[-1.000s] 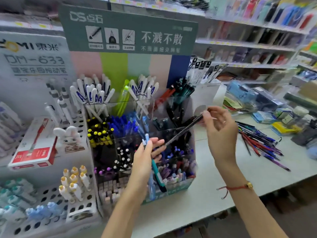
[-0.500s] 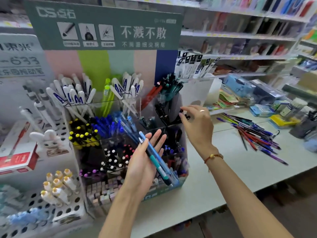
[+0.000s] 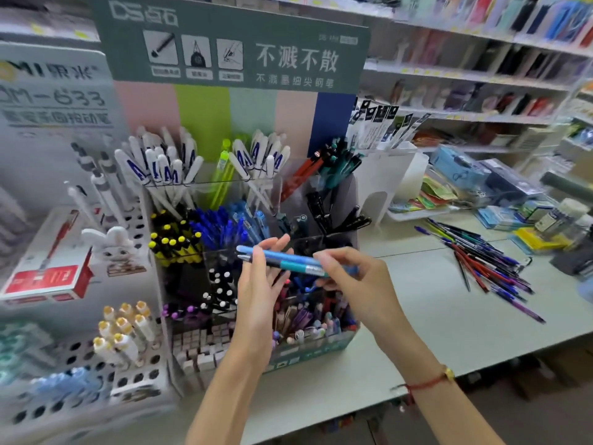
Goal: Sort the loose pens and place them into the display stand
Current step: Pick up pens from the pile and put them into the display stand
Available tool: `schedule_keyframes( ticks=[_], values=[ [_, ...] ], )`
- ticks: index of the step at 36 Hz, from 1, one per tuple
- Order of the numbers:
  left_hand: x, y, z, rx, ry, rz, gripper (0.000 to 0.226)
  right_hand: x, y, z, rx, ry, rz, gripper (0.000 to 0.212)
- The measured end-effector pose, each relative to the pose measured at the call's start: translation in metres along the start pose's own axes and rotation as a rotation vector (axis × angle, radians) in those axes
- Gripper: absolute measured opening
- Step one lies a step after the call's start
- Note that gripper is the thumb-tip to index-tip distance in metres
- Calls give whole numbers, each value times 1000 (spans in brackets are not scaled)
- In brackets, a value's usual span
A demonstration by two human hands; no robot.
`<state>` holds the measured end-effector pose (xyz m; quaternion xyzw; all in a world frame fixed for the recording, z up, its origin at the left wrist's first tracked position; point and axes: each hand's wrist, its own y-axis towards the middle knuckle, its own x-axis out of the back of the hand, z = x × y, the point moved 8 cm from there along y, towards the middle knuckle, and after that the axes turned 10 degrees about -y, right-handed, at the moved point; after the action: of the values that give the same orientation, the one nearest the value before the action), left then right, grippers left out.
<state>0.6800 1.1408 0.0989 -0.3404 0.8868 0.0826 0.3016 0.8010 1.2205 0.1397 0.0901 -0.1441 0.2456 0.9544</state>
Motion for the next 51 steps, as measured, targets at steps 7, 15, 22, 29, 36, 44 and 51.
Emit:
schedule_keyframes(
  ticks=[7, 15, 22, 29, 36, 44, 51],
  values=[
    [29, 1, -19, 61, 166, -84, 34, 7, 24, 29, 155, -94, -161, 10],
    [82, -8, -50, -39, 89, -202, 30, -16, 48, 78, 451, -759, -241, 14],
    [101, -10, -55, -16, 100, -257, 26, -80, 63, 96, 632, -1045, -186, 33],
    [120, -12, -59, 14, -100, -292, 27, -94, 41, 43, 723, -1174, -285, 44],
    [100, -19, -52, 67, -280, -155, 29, -70, 7, 48, 471, -584, -273, 43],
    [50, -13, -21, 165, -3, 5, 26, -47, -9, 25, 166, 19, -129, 19],
    [54, -7, -31, -362, 897, 29, 18, 52, -13, -7, 71, -62, -493, 15]
  ],
)
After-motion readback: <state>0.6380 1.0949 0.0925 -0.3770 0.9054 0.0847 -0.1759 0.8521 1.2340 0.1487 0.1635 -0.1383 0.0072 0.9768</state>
